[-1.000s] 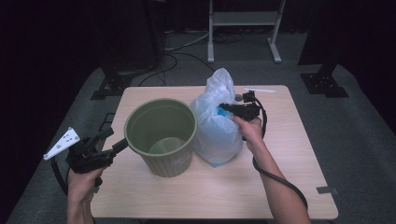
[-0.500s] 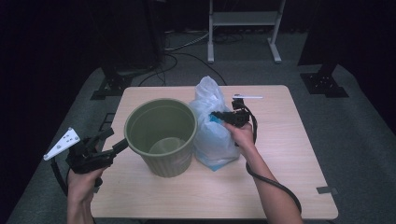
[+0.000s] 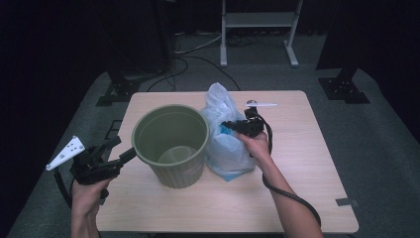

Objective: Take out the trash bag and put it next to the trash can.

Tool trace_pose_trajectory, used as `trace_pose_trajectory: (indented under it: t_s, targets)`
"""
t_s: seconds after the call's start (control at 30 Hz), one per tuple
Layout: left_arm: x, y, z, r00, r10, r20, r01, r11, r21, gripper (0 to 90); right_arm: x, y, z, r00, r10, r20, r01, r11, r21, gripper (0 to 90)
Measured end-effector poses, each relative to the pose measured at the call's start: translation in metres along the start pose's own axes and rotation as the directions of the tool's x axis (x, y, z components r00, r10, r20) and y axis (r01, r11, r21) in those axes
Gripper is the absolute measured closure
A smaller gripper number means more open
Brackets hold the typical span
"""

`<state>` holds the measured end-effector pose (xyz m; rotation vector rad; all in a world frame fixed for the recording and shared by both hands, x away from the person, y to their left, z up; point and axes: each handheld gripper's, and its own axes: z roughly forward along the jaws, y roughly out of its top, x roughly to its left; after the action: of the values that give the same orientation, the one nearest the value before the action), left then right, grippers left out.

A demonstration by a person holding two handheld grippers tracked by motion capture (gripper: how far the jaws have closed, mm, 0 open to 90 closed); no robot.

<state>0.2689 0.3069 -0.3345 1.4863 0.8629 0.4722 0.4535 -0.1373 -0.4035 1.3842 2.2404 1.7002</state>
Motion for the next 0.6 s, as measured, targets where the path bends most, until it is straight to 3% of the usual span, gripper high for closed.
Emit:
trace_pose_trajectory:
  t_s: [0.1,0.13,0.37,0.6]
  targets:
    - [0.0,0.0,0.0,1.0,-0.001,0.002,0.001,1.0,0.002,16.0,0.001,0.002,-0.004,0.9998,-0.016,-0.012,0.016,1.0,-0.007,68.1]
    - [-0.001,0.0,0.0,1.0,0.002,0.007,-0.002,1.0,0.001,16.0,0.002,0.004,-0.011,0.9995,-0.027,-0.018,0.027,1.0,-0.013,59.4]
    - [-0.001,0.001,-0.001,1.0,-0.004,-0.002,0.004,1.0,-0.009,16.0,0.007,0.011,-0.032,0.9974,-0.064,-0.031,0.063,0.998,-0.028,44.6]
    - [-0.001,0.0,0.001,1.0,-0.005,0.0,0.005,1.0,-0.006,15.9,0.006,0.012,-0.048,0.997,-0.066,-0.041,0.064,0.997,-0.053,39.2]
